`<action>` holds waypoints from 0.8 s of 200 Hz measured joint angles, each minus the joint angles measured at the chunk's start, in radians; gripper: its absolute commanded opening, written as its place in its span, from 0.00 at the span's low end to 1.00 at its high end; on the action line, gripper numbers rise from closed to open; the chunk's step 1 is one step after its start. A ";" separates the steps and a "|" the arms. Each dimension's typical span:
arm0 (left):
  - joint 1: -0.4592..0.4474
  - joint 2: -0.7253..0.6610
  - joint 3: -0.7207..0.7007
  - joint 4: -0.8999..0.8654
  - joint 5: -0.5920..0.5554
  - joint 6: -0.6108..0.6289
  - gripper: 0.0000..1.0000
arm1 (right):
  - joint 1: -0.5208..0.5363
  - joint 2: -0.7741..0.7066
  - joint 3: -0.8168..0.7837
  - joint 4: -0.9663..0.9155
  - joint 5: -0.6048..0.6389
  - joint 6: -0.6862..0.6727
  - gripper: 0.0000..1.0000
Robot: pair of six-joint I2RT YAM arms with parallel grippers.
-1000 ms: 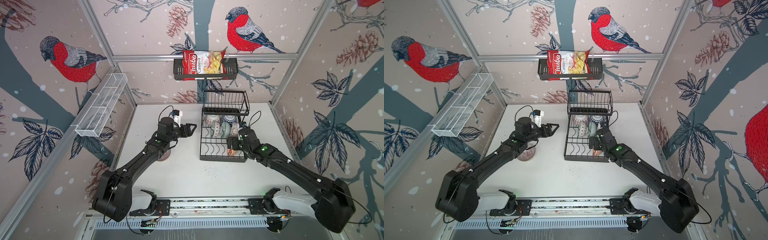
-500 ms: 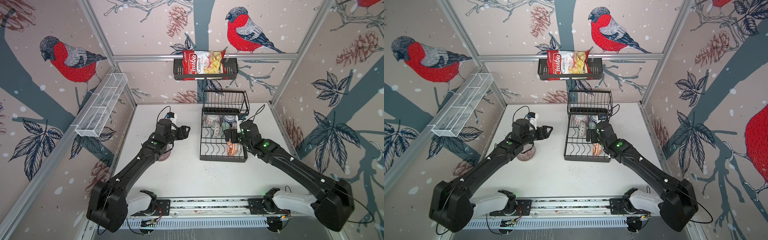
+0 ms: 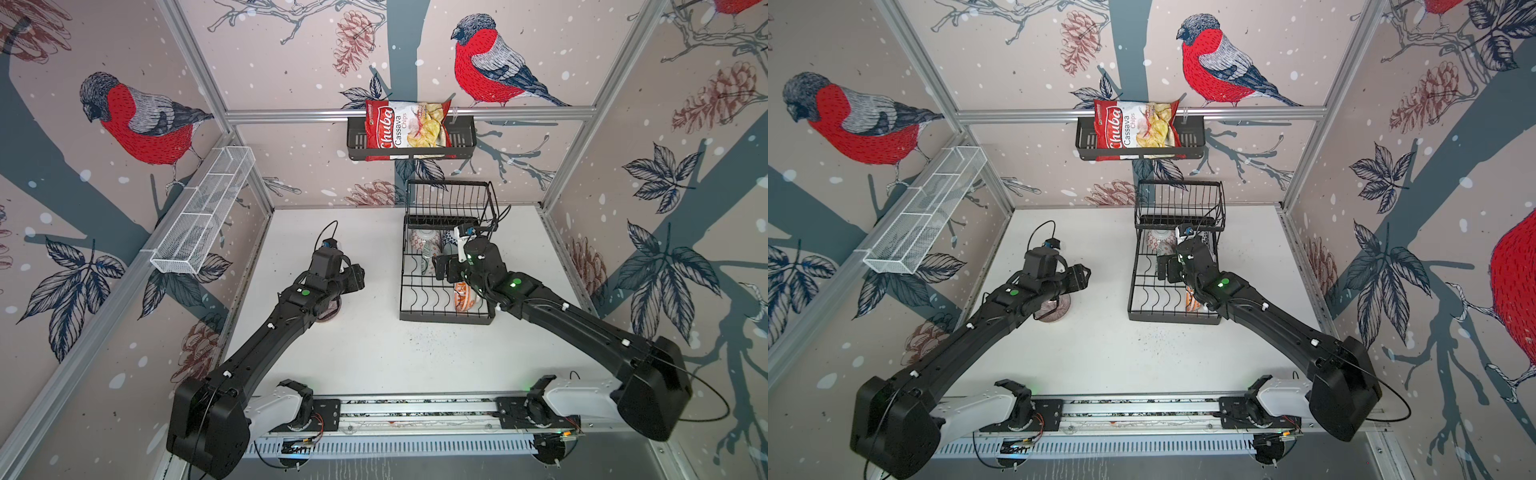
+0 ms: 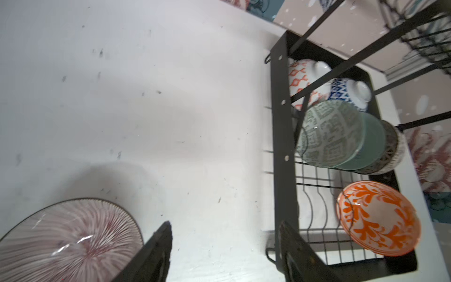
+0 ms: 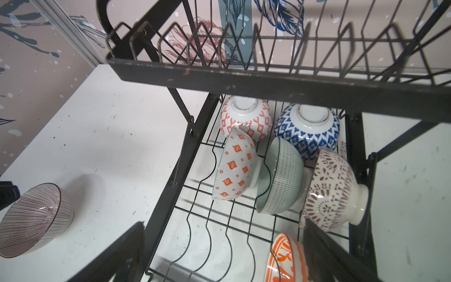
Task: Load bowls into a dish rack
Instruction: Place the bowl in the dish rack, then pick up the bowl from the middle-left of the table.
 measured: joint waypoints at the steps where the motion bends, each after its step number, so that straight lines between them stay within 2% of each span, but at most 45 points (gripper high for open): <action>1: 0.000 0.000 0.000 -0.002 -0.002 -0.001 0.65 | 0.000 0.001 0.002 0.000 -0.001 0.000 1.00; 27: 0.000 0.019 0.000 -0.076 -0.063 -0.022 0.61 | 0.011 0.029 0.024 0.009 -0.020 -0.020 1.00; 91: 0.000 0.042 -0.054 -0.159 -0.097 -0.059 0.50 | 0.019 0.052 0.026 0.028 -0.073 -0.032 1.00; 138: 0.000 0.130 -0.071 -0.178 -0.106 -0.075 0.43 | 0.021 0.060 0.018 0.063 -0.099 -0.047 1.00; 160: -0.002 0.192 -0.071 -0.176 -0.107 -0.074 0.35 | 0.023 0.063 0.014 0.067 -0.114 -0.047 1.00</action>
